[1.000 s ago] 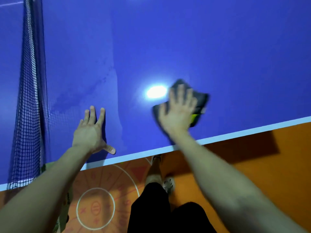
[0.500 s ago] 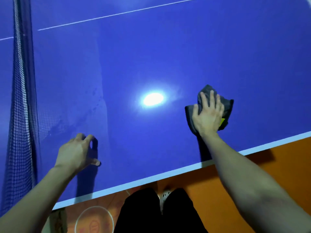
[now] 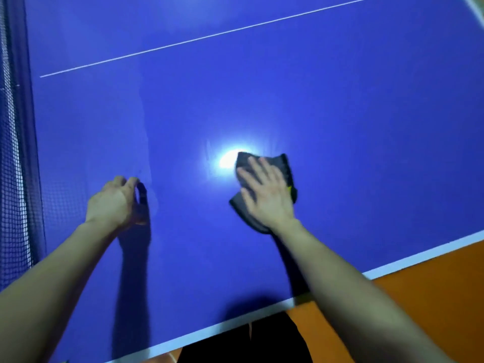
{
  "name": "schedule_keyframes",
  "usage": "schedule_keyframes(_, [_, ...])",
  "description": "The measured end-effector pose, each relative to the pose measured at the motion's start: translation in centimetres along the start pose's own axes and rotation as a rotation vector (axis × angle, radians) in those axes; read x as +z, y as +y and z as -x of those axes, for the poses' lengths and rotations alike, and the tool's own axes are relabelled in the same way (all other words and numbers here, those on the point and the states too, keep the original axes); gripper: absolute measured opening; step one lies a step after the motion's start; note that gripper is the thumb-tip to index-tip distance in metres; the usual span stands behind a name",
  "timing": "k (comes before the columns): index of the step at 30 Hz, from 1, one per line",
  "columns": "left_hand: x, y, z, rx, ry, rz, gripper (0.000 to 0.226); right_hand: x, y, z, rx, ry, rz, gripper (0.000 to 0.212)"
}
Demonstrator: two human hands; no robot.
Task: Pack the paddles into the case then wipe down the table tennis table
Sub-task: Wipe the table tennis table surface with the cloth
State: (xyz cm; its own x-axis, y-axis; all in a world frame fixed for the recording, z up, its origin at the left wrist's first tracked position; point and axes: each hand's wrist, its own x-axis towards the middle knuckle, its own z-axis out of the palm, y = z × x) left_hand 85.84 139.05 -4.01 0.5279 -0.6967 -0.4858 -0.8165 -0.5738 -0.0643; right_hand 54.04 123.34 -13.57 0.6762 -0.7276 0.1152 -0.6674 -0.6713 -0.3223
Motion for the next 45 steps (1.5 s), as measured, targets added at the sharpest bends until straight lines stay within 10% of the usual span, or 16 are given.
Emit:
schedule_keyframes(4, [-0.8,0.1,-2.7,0.029,-0.014,0.02,0.089,-3.7,10.8,-2.1,0.519,0.095,0.171,0.061])
schedule_keyframes(7, [-1.1,-0.8,-4.8,0.006,-0.059,0.005,0.114,-1.8,4.1,-4.0,0.674,0.103,0.193,0.068])
schedule_keyframes(12, [-1.9,-2.9,-8.6,0.049,-0.06,0.043,0.133,4.0,-16.5,-4.1,-0.06,-0.223,-0.008,0.069])
schedule_keyframes(16, [-1.1,-5.6,-14.0,0.002,-0.066,0.099,0.168,4.5,-13.8,-5.6,-0.318,-0.209,-0.061,0.058])
schedule_keyframes(22, [-3.1,-4.0,-14.8,0.021,-0.143,0.039,0.18,-1.5,6.9,-10.1,0.384,0.093,0.162,0.058])
schedule_keyframes(26, [-3.0,-4.2,-14.5,0.009,-0.125,-0.014,0.18,0.0,1.9,-12.4,0.641,0.135,0.21,0.062])
schedule_keyframes(32, [-3.3,-3.8,-14.1,0.011,-0.104,-0.049,0.179,5.9,-18.2,-13.2,-0.128,-0.208,0.056,0.062])
schedule_keyframes(36, [-4.0,-3.3,-13.6,0.012,-0.115,-0.055,0.178,4.9,-11.6,-15.4,-0.302,-0.137,0.019,0.054])
schedule_keyframes(41, [-4.0,-3.3,-13.6,0.016,-0.093,-0.09,0.176,-0.5,7.3,-19.0,0.422,0.134,0.215,0.055])
schedule_keyframes(45, [-3.8,-3.2,-13.6,0.015,-0.083,-0.126,0.176,1.3,2.2,-20.9,0.649,0.174,0.244,0.062])
